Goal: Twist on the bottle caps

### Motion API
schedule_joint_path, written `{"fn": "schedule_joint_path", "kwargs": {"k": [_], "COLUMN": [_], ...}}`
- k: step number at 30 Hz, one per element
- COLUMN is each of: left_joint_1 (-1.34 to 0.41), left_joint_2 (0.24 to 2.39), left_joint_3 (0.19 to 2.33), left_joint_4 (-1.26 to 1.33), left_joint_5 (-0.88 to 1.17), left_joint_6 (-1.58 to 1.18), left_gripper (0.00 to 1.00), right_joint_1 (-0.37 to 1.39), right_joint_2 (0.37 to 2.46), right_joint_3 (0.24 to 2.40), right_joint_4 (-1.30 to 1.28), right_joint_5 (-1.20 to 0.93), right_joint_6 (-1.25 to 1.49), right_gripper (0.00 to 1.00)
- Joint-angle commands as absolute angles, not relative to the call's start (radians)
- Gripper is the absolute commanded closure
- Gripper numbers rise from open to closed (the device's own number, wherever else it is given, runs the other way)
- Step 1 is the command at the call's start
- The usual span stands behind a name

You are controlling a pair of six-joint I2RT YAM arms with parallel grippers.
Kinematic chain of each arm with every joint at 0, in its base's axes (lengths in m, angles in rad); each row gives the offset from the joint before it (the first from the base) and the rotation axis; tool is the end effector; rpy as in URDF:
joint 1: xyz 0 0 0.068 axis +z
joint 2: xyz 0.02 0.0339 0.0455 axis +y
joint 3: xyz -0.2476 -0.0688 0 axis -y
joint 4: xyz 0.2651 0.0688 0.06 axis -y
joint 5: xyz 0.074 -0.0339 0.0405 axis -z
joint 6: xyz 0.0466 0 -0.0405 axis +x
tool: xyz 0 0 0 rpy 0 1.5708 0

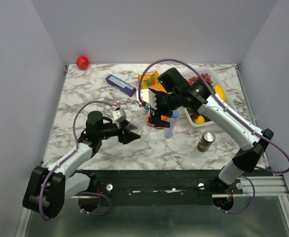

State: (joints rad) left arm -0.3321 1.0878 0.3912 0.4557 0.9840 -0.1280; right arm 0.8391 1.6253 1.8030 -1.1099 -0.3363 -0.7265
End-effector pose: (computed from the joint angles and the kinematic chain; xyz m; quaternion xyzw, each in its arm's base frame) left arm 0.2178 -0.1162 0.1849 0.3606 0.6603 -0.4860 0.4447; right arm 0.2252 0.2738 0.3719 -0.6974 0.6266 0.1761 0.3000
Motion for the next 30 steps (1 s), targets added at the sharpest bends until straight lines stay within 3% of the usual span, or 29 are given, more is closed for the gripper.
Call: {"fn": "schedule_joint_path", "kwargs": {"k": [1, 4, 14, 19, 30], "left_joint_1": [-0.327, -0.328, -0.33, -0.33, -0.331], "left_joint_2": [0.993, 0.971, 0.992, 0.999, 0.991], "left_joint_3": [0.431, 0.436, 0.526, 0.548, 0.571], "left_joint_4": [0.218, 0.14, -0.07, -0.107, -0.141], "left_joint_5": [0.999, 0.991, 0.968, 0.966, 0.971], "left_joint_6": [0.153, 0.222, 0.471, 0.521, 0.546], "left_gripper": [1.0, 1.0, 1.0, 1.0, 1.0], "right_joint_1": [0.808, 0.81, 0.865, 0.868, 0.879], "right_joint_2": [1.55, 1.491, 1.402, 1.446, 1.473], "right_joint_3": [1.867, 1.786, 1.612, 1.643, 1.658], "right_joint_4": [-1.186, -1.096, -1.011, -0.991, -1.031], "right_joint_5": [-0.487, -0.524, -0.609, -0.624, -0.652], "right_joint_6": [-0.883, -0.923, -1.215, -1.241, -1.295], "right_gripper": [0.0, 0.01, 0.18, 0.28, 0.39]}}
